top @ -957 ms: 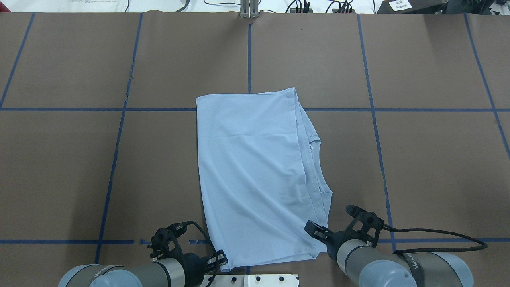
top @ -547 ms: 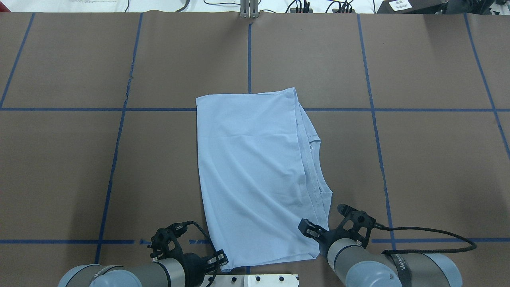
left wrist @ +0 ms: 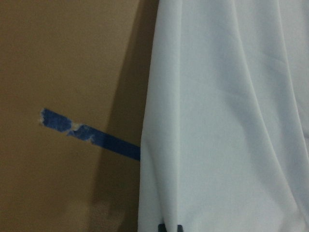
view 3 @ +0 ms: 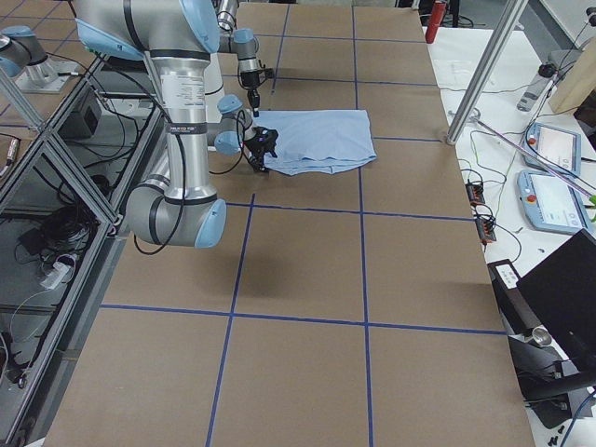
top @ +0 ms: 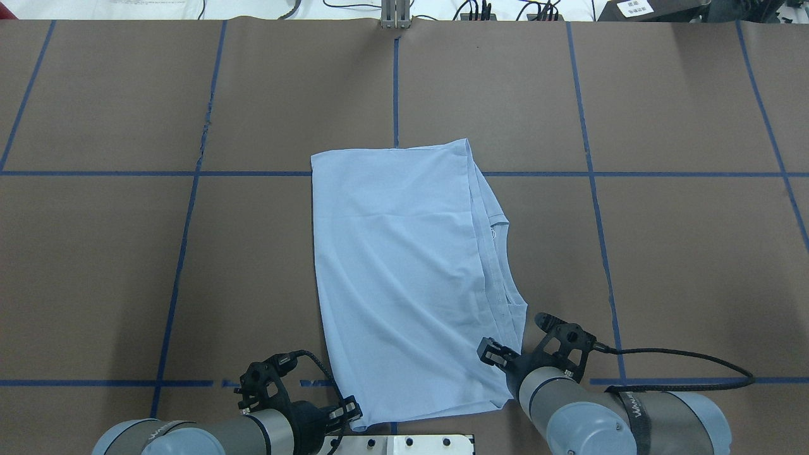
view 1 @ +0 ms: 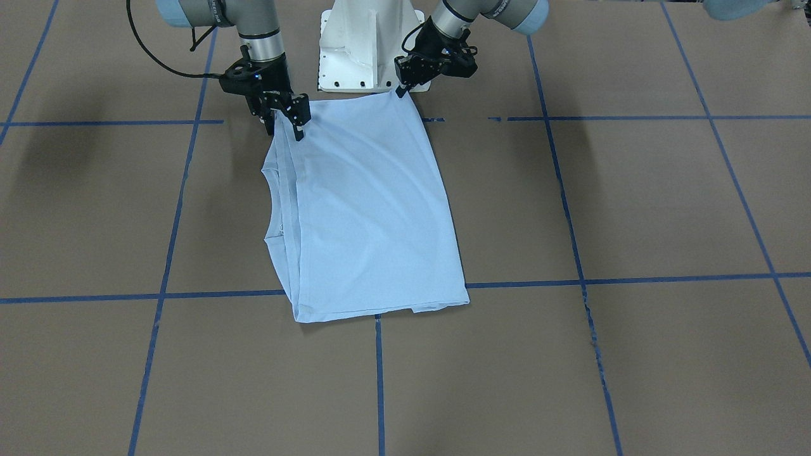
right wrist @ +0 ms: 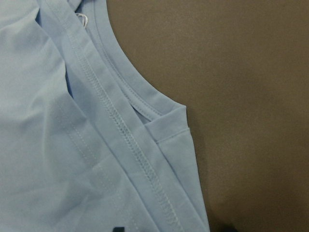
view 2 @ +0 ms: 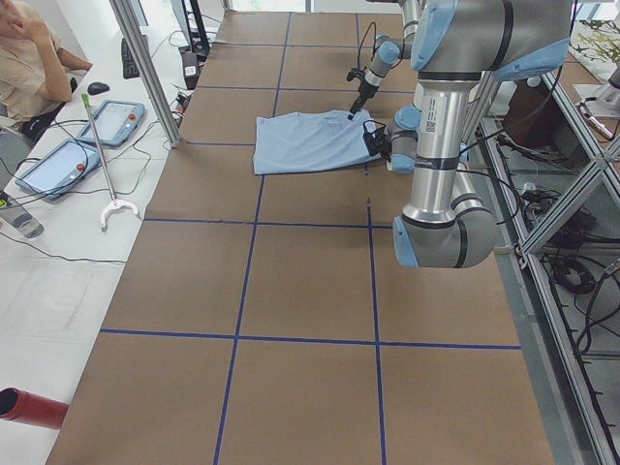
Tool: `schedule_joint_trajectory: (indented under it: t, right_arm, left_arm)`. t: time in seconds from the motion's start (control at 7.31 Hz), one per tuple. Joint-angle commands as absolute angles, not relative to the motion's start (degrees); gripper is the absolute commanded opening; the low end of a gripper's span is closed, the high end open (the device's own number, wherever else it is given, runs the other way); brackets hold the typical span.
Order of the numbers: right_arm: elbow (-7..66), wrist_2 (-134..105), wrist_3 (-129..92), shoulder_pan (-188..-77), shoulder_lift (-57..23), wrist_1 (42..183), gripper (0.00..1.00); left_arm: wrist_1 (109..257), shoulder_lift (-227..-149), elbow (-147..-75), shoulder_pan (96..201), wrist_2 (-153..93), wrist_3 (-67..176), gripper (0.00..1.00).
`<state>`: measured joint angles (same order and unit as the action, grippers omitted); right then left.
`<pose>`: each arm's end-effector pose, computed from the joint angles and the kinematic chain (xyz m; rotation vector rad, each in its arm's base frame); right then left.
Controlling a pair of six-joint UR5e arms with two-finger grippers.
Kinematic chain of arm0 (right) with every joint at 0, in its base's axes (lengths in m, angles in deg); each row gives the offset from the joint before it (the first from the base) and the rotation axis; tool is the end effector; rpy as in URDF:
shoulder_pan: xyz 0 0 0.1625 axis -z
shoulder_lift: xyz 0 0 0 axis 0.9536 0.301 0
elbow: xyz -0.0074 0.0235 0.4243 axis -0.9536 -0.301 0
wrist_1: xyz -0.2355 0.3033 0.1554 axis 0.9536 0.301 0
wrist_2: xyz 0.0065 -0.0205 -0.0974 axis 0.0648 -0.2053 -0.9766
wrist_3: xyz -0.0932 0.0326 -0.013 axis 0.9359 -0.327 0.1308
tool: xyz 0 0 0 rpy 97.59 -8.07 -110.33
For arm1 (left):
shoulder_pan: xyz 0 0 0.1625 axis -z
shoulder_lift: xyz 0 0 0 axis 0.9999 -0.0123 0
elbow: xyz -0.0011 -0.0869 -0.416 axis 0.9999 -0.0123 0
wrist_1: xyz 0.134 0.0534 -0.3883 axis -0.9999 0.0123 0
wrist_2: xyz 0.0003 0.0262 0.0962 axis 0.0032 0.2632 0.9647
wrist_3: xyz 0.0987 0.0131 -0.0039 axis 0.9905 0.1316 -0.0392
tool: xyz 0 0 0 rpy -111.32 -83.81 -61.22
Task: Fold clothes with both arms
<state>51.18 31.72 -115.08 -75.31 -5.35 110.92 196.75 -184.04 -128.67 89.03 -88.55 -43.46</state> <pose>-0.5192 -0.1945 0.3560 0.1922 -0.8890 0.5770 0.5603 -0.1480 0.2781 -0.1123 1.3167 -0.4459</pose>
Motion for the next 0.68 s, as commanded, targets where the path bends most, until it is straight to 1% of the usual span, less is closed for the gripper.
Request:
schedule_joint_trajectory:
  t: [0.0, 0.27, 0.55]
  right_arm:
    - [51.2, 31.7, -114.5, -75.6, -5.4, 110.8, 0.0]
    - [51.2, 31.8, -114.6, -75.8, -7.2, 111.0, 0.0]
    - [51.2, 31.9, -114.6, -75.8, -7.3, 111.0, 0.0]
  left_arm:
    - [196.8, -184.1, -128.7, 89.0, -88.6, -43.5, 0.0]
    - [196.8, -184.1, -128.7, 89.0, -88.6, -43.5, 0.0]
    - [196.8, -183.9, -129.3, 89.0, -88.6, -43.5, 0.0]
